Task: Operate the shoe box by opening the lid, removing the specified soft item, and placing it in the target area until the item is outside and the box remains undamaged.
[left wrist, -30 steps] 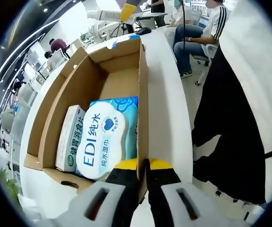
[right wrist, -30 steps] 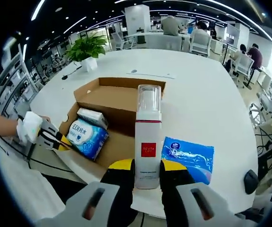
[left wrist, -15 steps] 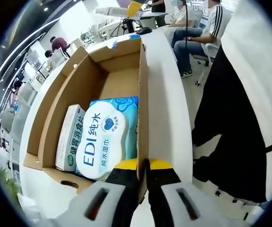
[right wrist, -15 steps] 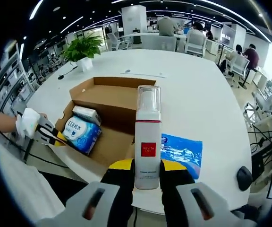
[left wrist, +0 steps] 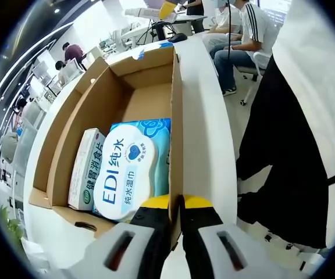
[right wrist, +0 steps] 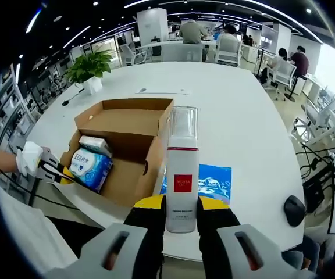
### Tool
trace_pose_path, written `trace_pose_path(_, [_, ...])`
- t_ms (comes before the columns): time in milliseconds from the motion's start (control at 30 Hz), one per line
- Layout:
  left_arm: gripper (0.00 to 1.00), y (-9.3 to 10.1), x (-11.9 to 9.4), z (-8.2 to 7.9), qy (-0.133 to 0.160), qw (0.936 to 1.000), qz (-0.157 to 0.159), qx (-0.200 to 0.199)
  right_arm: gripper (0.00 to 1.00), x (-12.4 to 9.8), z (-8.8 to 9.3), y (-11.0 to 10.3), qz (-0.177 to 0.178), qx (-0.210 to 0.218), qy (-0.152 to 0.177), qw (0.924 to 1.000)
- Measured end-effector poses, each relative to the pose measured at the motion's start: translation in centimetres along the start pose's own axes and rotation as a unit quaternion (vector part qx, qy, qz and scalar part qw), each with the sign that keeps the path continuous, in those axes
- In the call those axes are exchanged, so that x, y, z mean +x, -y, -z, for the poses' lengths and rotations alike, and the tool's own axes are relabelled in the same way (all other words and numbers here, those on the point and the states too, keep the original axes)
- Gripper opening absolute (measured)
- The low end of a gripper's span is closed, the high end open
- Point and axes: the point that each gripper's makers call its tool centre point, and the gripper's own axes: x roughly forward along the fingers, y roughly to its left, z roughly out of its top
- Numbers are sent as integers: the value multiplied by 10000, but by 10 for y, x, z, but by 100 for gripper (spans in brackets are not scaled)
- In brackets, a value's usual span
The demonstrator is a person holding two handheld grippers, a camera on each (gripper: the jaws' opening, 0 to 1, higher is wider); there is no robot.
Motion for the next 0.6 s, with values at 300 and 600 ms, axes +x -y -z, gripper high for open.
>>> trace_pose_path(300, [4,0,0,0,11,10000,16,22,19,-8,3,26,198,366,111,9991])
trace_pose_path(600, [4,0,1,2,-38,9999,87,-41,19,-7,24,42,467,351,-69,9983])
